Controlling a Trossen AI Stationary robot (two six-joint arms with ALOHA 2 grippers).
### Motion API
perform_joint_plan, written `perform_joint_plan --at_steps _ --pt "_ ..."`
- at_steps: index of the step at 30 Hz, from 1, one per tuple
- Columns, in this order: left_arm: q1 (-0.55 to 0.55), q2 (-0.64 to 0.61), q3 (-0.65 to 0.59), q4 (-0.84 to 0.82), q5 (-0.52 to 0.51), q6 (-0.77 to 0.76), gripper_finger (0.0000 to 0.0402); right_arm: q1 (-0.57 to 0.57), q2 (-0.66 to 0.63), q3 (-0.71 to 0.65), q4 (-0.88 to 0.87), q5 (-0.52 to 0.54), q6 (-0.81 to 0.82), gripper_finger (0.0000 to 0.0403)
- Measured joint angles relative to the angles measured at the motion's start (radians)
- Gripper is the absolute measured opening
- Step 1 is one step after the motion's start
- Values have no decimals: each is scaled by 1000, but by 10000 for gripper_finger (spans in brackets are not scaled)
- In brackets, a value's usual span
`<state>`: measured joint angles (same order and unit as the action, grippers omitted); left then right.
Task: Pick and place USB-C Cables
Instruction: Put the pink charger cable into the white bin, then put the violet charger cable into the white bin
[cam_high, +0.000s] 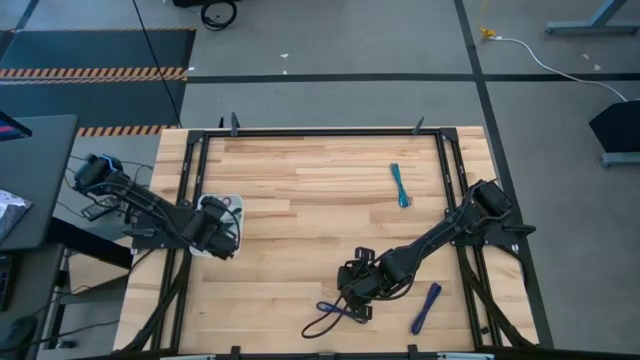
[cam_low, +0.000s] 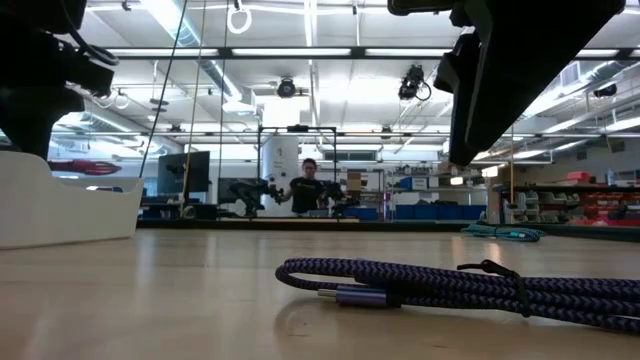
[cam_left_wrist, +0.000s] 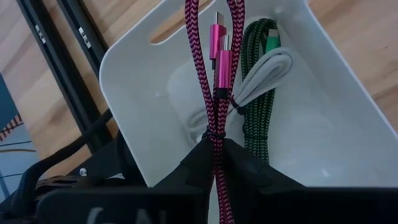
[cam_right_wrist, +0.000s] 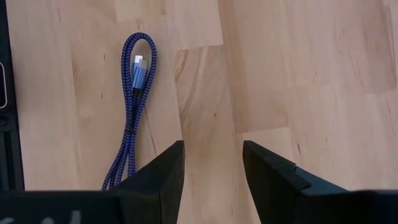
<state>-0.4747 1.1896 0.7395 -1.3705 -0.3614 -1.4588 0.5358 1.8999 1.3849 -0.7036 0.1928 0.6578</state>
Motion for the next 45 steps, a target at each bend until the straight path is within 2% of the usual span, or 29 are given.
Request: perform_joint_plan --at_steps 4,10,16,21,25,29,33,36,45 --pt "0 0 0 0 0 4 71 0 0 0 0 7 -4 168" --pt "0 0 0 15 4 30 131 0 0 0 0 15 -6 168" --pt "0 0 1 62 2 158 173 0 0 0 -1 15 -7 168" --pt "0 1 53 94 -74 263 180 0 0 0 36 31 -10 168" --pt "0 1 150 125 -162 358 181 6 0 0 68 -8 -53 168" --pt "-7 0 231 252 -243 490 181 21 8 0 95 -7 -59 169" --pt "-25 1 247 499 -235 663 181 42 39 -1 143 -22 -44 168" --pt "-46 2 247 629 -220 737 181 54 63 -1 141 -37 11 168" --pt "-116 11 246 691 -220 756 181 88 99 -3 152 -32 118 168"
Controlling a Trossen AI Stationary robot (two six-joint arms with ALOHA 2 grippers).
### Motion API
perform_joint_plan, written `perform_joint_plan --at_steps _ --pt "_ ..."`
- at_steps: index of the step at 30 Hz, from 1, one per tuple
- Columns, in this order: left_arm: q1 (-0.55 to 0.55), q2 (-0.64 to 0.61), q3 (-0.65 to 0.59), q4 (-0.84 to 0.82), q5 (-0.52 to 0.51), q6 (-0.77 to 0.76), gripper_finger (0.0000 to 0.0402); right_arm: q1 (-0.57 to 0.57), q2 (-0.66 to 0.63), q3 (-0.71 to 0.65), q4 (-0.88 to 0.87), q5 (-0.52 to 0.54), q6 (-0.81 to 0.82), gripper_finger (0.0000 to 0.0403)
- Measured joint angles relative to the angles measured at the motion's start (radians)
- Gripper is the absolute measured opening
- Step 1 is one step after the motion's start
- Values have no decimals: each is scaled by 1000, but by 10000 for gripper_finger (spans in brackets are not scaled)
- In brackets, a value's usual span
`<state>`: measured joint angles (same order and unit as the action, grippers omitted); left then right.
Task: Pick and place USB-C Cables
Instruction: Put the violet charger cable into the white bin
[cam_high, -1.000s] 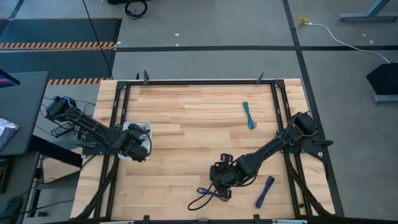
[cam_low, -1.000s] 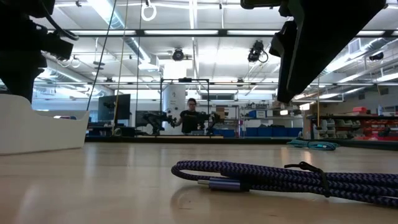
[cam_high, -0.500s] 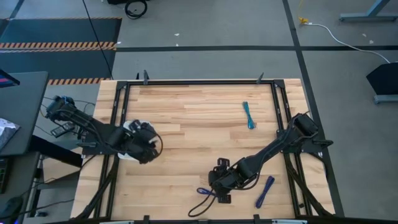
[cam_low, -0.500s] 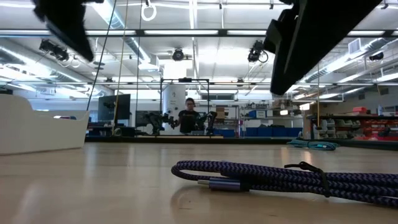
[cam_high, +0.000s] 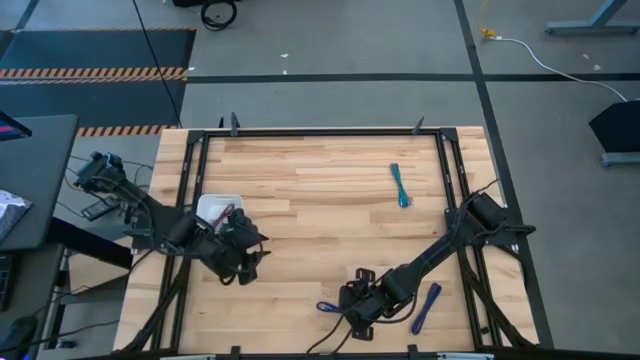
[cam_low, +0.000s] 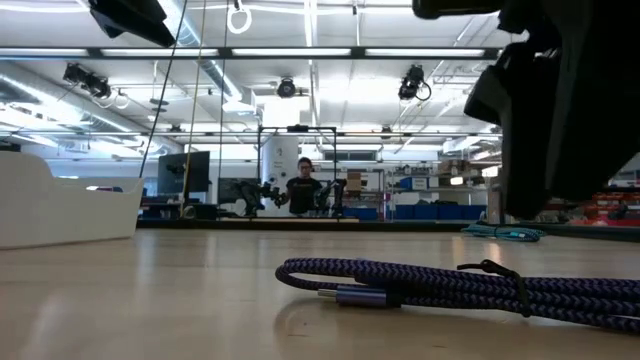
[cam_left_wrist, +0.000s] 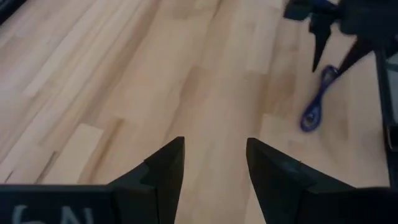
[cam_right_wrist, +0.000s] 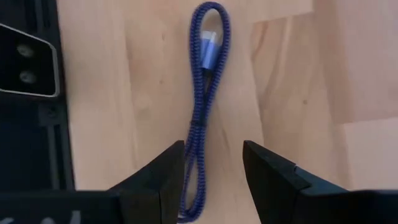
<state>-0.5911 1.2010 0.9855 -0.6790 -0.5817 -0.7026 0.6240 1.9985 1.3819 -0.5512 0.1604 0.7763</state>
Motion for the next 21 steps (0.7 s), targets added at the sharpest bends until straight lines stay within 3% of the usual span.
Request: perform_joint_plan --at_steps 21 --pt "-48 218 0 149 -9 3 181 44 47 -51 108 37 -22 168"
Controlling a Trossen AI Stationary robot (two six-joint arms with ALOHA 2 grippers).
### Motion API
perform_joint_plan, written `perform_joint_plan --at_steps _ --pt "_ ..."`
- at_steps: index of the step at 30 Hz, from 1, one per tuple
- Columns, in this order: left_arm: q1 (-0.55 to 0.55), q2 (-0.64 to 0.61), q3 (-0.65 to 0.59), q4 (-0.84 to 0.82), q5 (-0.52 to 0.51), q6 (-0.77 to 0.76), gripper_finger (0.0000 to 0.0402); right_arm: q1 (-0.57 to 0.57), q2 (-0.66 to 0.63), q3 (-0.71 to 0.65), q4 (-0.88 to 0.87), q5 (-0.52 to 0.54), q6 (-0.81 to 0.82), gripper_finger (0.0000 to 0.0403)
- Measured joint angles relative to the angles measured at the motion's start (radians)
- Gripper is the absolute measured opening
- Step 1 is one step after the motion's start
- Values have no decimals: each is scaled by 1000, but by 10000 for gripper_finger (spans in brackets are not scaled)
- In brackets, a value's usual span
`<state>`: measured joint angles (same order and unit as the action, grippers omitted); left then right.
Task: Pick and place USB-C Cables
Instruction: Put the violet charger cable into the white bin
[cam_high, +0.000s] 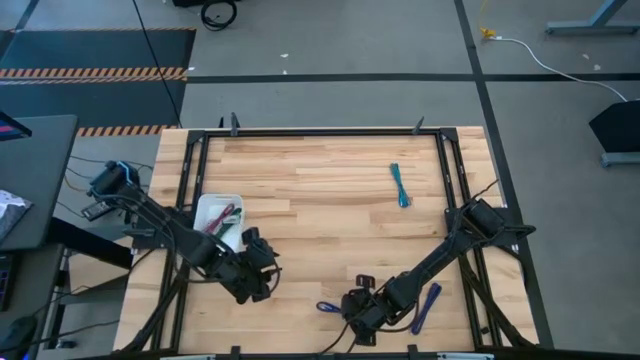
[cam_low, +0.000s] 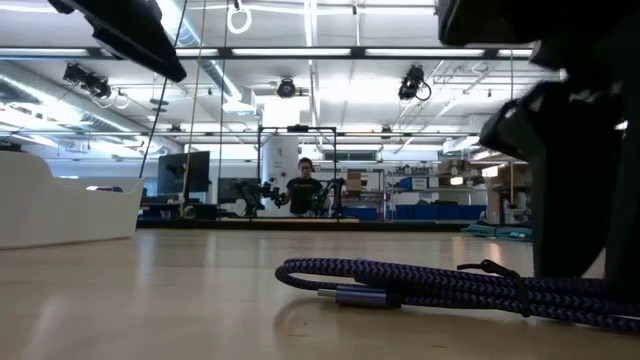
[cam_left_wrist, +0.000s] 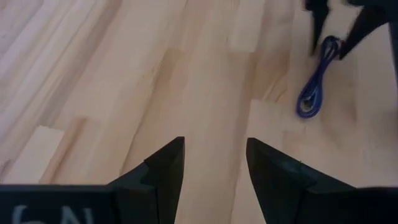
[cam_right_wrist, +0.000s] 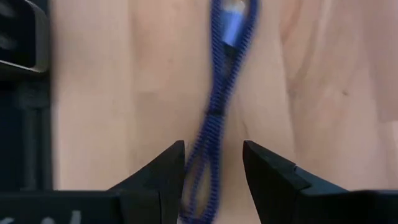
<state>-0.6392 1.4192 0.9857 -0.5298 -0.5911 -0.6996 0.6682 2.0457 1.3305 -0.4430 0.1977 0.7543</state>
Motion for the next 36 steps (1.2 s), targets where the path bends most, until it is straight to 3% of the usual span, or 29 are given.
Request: perform_joint_plan --at_steps 17,21,27,36 --pt "0 176 0 94 -16 -22 181 5 -4 -58 51 45 9 165" --pt "0 224 0 135 -16 -23 180 6 -4 -58 30 47 -1 132" --pt "-24 282 0 167 -15 -24 181 6 -5 -58 -26 45 10 22" --pt "-50 290 0 201 -17 -19 181 4 -27 -65 -55 117 4 14"
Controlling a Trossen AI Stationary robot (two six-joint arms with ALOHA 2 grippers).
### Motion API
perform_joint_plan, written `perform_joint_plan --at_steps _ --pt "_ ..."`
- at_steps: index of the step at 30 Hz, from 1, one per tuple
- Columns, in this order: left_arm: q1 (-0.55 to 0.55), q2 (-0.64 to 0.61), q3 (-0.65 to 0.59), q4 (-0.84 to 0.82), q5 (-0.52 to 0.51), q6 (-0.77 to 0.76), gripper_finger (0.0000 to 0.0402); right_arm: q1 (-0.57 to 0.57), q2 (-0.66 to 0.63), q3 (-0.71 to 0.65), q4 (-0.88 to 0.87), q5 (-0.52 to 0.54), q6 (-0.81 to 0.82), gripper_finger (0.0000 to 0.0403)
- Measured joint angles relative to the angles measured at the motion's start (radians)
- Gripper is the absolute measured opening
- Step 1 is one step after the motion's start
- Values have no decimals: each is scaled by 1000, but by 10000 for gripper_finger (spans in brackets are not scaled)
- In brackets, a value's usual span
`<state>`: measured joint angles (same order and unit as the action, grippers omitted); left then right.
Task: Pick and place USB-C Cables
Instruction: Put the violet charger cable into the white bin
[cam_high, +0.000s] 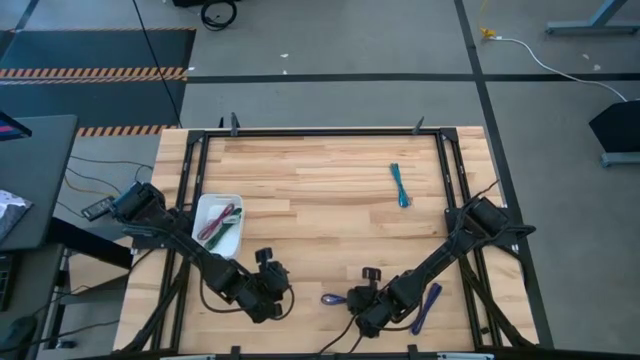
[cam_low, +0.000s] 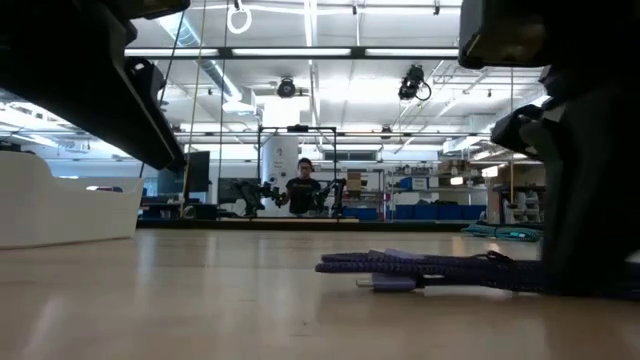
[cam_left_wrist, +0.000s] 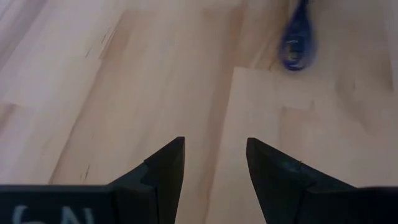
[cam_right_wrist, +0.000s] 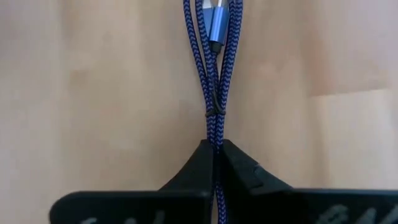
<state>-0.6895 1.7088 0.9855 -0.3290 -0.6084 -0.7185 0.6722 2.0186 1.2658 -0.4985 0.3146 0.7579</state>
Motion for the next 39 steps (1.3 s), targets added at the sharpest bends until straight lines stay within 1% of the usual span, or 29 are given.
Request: perform_joint_plan --at_steps 7,12,15,19,20,22,24,28,30,31,32,36,38,39 --pt "2 0 0 27 -8 35 181 -20 -65 0 -34 176 -55 13" --pt "4 0 13 16 -40 132 181 -35 -137 2 -32 302 -125 13" --pt "4 -12 60 -53 -108 213 181 -45 -189 2 -33 364 -184 13" --pt "13 -60 171 -211 -281 285 181 -59 -290 2 -10 433 -285 12" --pt "13 -76 200 -237 -326 304 181 -63 -316 2 3 448 -315 12" --pt "15 -105 243 -236 -393 368 181 -69 -367 2 37 478 -394 12" --pt "14 -141 271 -237 -425 443 181 -75 -419 3 95 500 -487 12" --pt "26 -213 282 -144 -429 597 181 -80 -505 4 199 498 -661 8" --pt "42 -232 274 -70 -411 661 181 -84 -536 4 259 499 -730 8" --pt "52 -237 264 -24 -377 700 181 -85 -547 5 287 498 -761 8" --pt "63 -240 251 12 -323 731 181 -85 -554 5 301 499 -785 8" --pt "117 -235 177 167 -26 789 181 -85 -546 5 276 495 -793 8" --pt "144 -223 117 273 66 803 181 -85 -531 4 262 494 -767 8" --pt "154 -220 77 326 82 804 181 -85 -525 4 250 492 -757 8"
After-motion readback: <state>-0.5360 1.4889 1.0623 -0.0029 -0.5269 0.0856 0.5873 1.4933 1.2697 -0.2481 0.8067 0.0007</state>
